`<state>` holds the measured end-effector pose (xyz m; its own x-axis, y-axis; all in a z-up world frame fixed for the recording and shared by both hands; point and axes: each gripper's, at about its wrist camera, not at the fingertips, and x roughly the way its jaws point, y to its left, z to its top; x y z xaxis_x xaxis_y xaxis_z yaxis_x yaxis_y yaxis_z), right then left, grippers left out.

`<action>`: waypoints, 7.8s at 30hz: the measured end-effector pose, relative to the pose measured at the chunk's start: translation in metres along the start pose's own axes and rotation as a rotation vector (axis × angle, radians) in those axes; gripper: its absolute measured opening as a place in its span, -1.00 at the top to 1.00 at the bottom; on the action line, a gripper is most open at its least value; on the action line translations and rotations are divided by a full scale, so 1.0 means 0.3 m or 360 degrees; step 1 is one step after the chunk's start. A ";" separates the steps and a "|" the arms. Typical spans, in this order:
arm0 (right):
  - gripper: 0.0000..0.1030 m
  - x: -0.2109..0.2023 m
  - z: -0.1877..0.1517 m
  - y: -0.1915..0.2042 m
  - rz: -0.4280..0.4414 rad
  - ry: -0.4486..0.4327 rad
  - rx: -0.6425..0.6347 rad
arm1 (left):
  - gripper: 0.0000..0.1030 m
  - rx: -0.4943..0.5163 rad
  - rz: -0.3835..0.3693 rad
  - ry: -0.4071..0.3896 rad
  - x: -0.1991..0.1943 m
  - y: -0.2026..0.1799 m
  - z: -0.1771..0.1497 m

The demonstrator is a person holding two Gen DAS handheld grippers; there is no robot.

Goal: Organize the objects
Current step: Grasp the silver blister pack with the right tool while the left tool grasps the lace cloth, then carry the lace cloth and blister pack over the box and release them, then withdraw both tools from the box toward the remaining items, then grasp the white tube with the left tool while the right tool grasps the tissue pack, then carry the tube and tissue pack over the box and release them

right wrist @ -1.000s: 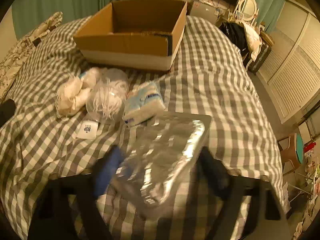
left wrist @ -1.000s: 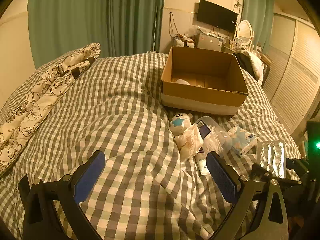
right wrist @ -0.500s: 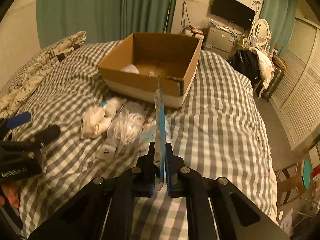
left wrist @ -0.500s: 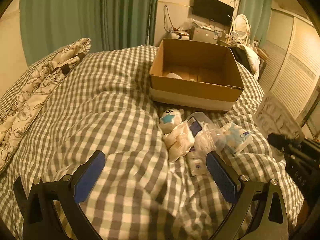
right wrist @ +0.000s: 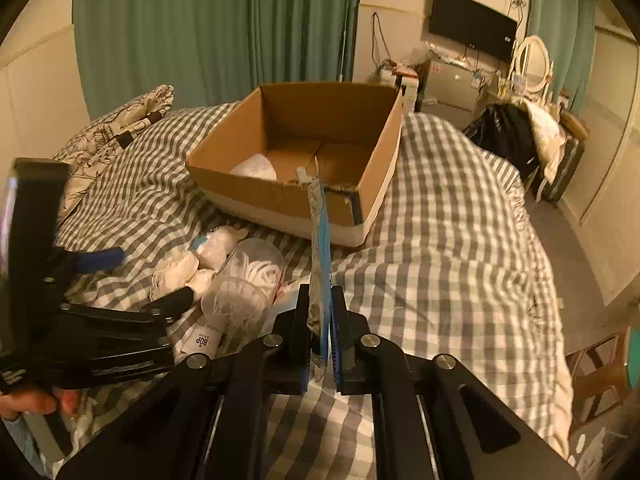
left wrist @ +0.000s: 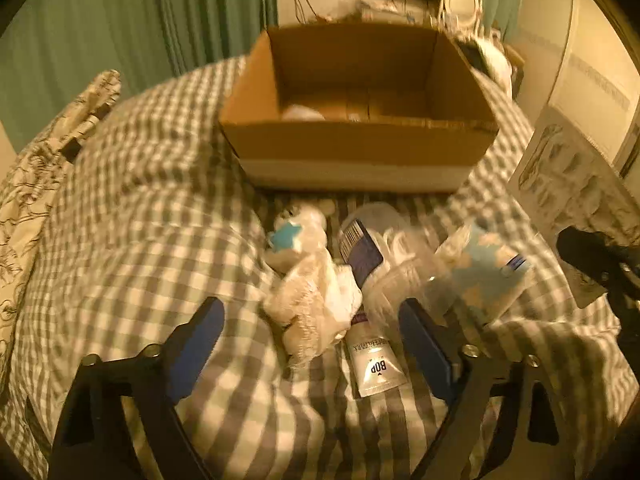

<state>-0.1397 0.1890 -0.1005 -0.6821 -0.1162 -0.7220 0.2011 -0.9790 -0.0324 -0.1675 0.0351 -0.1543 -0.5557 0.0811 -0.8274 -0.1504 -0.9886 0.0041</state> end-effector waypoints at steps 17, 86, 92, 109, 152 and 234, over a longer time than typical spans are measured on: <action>0.85 -0.048 -0.027 -0.010 0.0074 -0.0028 0.0032 | 0.75 0.0085 -0.0119 0.0032 -0.050 -0.040 -0.038; -0.19 0.248 0.565 -0.101 0.0109 -0.0278 0.0020 | -0.44 -0.0046 -0.0114 -0.0302 0.046 0.080 0.599; -0.48 0.043 0.593 -0.104 0.0025 -0.0389 0.0002 | -0.77 -0.0099 -0.0038 -0.0418 -0.168 0.110 0.594; -0.90 -0.625 0.525 -0.023 -0.0107 -0.0674 -0.0120 | -1.00 -0.0118 0.0012 -0.0763 -0.786 0.075 0.429; -0.99 0.026 -0.011 -0.105 -0.0069 0.0024 0.0050 | 0.19 0.0040 -0.0014 0.0250 0.210 -0.131 -0.040; 0.03 -0.331 0.579 0.030 -0.0015 -0.0549 -0.0140 | 0.63 0.0036 -0.0109 -0.0711 -0.479 0.043 0.548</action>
<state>-0.1922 0.1627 0.0908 -0.8783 -0.1718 -0.4461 0.2435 -0.9639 -0.1081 -0.2241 0.0314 0.0570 -0.8414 0.1978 -0.5029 -0.2142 -0.9765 -0.0257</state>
